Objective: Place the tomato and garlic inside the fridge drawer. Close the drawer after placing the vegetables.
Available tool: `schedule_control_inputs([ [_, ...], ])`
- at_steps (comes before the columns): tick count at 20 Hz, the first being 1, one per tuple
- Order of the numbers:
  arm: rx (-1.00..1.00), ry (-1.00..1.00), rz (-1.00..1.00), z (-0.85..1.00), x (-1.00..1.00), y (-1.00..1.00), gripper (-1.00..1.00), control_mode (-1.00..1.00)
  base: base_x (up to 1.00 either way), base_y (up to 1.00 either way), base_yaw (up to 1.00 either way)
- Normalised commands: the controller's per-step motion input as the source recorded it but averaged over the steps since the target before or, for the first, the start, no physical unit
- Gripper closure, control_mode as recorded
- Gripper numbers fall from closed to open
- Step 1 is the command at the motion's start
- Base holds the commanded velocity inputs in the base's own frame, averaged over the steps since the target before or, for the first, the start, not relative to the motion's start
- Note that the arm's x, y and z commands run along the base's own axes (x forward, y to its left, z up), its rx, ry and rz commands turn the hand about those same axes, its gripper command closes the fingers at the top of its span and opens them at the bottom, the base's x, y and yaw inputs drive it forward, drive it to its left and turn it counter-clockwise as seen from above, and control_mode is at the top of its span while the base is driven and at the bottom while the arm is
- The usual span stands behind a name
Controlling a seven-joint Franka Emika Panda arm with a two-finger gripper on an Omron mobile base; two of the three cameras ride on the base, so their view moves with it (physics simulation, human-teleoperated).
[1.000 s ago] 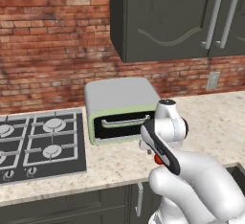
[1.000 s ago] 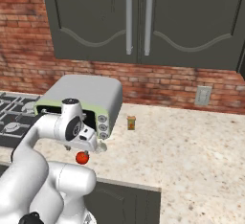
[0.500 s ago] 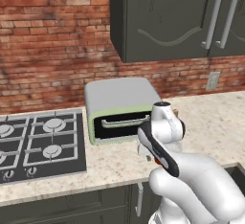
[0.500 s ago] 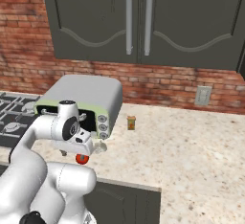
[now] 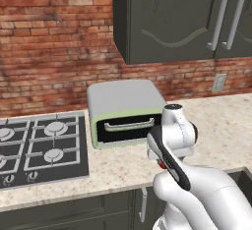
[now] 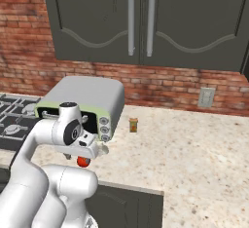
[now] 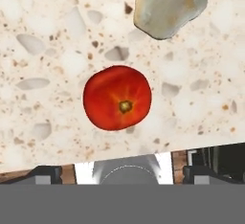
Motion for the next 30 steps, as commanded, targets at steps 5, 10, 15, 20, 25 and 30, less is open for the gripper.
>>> schedule_control_inputs([
  [5, 0.0, 0.0, 0.0, -0.42, 0.0, 0.03, -1.0, -1.0, 0.0, 0.0, 0.0],
  [10, 0.0, 0.0, 0.0, -0.47, 0.0, 0.03, -1.0, -1.0, 0.0, 0.0, 0.0],
  [15, 0.02, 0.0, 0.01, -0.51, 0.0, -0.05, -1.0, -1.0, 0.0, 0.0, 0.0],
  [20, 0.04, 0.0, 0.02, -0.55, 0.0, -0.09, -1.0, -1.0, 0.0, 0.0, 0.0],
  [25, 0.02, 0.0, 0.0, -0.56, 0.0, -0.02, -1.0, -1.0, 0.0, 0.0, 0.0],
  [30, 0.0, 0.0, 0.0, -0.57, -0.13, 0.04, -1.0, -1.0, 0.0, 0.0, 0.0],
])
